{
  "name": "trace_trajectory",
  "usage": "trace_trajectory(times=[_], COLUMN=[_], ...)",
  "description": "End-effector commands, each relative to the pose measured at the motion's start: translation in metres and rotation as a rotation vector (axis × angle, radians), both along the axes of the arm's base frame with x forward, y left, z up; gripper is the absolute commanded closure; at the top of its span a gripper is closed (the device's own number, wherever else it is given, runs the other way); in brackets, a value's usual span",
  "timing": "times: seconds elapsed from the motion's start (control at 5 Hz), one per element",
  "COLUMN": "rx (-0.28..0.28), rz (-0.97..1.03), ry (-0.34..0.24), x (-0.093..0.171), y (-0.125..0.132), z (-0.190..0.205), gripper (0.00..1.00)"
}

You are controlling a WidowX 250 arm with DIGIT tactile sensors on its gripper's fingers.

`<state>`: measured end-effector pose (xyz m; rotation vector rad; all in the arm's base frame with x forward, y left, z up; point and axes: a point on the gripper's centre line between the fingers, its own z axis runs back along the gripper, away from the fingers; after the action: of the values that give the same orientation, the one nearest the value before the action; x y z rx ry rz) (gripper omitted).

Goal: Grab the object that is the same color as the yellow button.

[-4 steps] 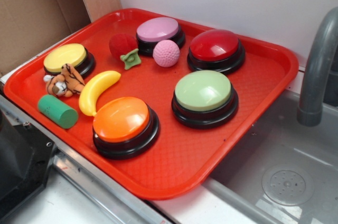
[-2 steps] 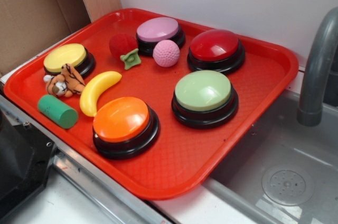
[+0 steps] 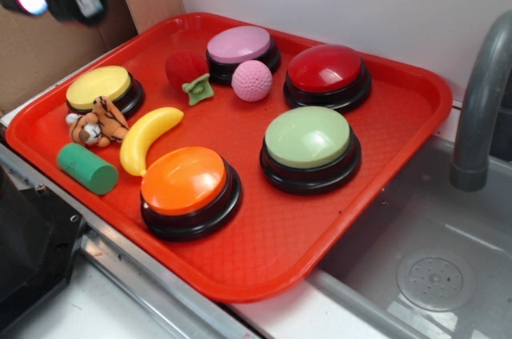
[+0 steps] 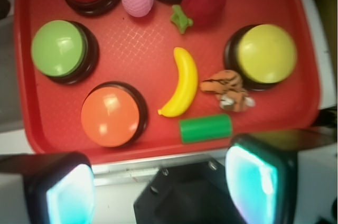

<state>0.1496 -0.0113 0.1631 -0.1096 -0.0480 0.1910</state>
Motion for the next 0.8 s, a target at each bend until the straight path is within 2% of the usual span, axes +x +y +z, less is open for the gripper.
trace_trajectory(times=[0.0,0.2,0.4,0.6], rx=[0.023,0.039,0.09,0.116], rz=[0.288,0.401,0.468,0.498], ry=[0.008,-0.007,0.024,0.054], x=[0.029,0.038,0.043,0.044], y=[0.012,0.023,0.034,0.037], z=[-0.068,-0.094,-0.122,-0.135], gripper=[0.0,0.0,0.0,0.0])
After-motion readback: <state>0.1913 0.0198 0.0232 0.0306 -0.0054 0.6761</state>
